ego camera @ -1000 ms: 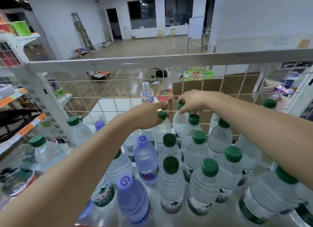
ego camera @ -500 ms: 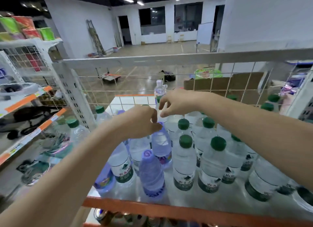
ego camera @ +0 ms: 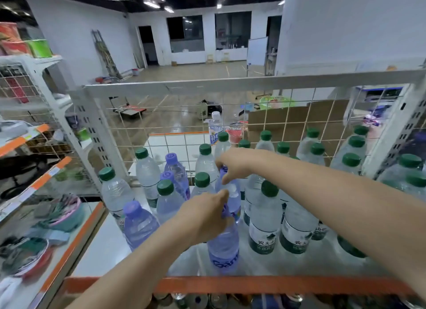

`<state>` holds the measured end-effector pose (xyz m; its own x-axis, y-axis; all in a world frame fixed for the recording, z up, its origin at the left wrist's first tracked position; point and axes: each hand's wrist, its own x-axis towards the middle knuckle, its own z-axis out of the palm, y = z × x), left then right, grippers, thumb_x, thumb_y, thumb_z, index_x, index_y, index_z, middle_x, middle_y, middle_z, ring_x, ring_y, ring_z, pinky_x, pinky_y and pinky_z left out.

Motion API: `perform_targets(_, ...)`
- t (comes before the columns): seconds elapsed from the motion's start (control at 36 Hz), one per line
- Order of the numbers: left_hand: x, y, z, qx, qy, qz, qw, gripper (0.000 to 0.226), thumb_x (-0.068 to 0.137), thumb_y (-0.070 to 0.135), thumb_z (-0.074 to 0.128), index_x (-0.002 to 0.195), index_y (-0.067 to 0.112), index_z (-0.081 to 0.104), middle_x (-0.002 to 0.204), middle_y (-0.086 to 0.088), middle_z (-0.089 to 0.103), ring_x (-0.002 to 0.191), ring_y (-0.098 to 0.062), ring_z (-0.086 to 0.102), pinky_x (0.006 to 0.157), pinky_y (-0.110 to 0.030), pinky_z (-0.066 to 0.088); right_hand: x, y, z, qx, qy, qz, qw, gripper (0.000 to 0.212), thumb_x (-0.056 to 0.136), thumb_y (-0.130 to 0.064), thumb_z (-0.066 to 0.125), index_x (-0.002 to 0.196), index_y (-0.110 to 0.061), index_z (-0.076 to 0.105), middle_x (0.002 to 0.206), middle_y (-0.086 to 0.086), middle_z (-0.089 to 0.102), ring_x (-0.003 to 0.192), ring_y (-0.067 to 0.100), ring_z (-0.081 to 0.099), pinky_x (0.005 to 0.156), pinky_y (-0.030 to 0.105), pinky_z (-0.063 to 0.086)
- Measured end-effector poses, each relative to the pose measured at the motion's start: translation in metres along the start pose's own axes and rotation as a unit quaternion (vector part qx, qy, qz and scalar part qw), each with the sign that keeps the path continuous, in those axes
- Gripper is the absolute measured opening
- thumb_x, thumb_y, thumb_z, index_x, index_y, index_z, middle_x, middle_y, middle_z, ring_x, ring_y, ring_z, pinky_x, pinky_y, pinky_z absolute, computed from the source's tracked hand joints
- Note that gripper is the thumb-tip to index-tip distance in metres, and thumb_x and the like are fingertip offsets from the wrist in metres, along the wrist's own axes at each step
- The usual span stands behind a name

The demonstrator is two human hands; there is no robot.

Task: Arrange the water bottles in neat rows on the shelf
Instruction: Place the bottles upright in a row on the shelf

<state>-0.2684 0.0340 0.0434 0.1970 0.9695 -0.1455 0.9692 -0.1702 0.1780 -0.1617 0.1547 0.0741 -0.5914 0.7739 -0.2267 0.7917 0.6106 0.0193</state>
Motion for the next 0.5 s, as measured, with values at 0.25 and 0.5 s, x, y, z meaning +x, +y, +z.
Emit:
perform_targets(0.25, -0.018, 0.009, -0.031, -0.068, 0.083, 0.025, 0.994, 0.021, 0.085, 0.036, 0.058, 0.085, 0.02, 0.044, 0.074, 0.002, 0.052, 0.066, -0.019, 0.048, 0.053, -0.029, 0.035, -0.032, 0.006, -0.035, 0.084, 0.173, 0.007, 0.981, 0.019, 0.088, -0.038, 0.06, 0.093, -0.021, 0.054, 0.076, -0.007, 0.05, 0.072, 0.018, 0.048, 0.056, 0.029, 0.035)
perform_targets(0.5, -0.044, 0.038, -0.105, -0.154, 0.238, 0.023, 0.959, 0.02, 0.07, 0.039, 0.068, 0.07, 0.021, 0.059, 0.058, 0.003, 0.054, 0.045, -0.017, 0.044, 0.044, -0.023, 0.034, -0.088, 0.011, -0.074, 0.158, 0.464, 0.058, 0.87, 0.026, 0.074, -0.046, 0.057, 0.068, -0.022, 0.047, 0.059, -0.006, 0.047, 0.06, 0.018, 0.045, 0.055, 0.027, 0.033)
